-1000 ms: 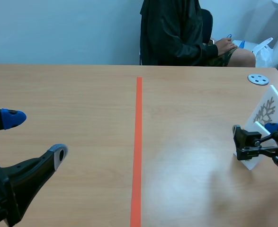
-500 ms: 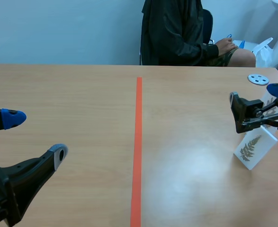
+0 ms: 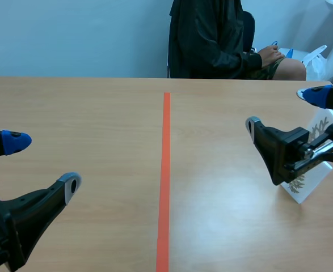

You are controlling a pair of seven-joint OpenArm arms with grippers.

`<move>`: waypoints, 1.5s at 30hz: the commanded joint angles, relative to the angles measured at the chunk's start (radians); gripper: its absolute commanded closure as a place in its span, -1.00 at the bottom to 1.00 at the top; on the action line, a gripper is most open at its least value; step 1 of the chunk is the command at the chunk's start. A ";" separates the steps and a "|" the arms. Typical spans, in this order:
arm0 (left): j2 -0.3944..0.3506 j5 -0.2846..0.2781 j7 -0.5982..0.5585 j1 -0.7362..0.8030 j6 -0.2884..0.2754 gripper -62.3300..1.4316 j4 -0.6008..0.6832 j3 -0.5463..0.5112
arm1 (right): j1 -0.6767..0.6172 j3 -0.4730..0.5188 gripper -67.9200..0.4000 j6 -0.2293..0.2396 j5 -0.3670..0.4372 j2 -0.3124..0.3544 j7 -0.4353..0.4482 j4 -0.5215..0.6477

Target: Sort the leaf by its shape. The table is split by an orange tape line. A compound leaf with several leaflets goes to the left side, a simple leaf with one blade goes to the right side. Return to the home posture when a red brick is placed on the table.

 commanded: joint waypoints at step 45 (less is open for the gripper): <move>0.008 -0.007 -0.018 -0.005 -0.001 -1.00 0.018 0.007 | -0.177 -0.196 -1.00 -0.177 0.108 0.146 -0.165 0.161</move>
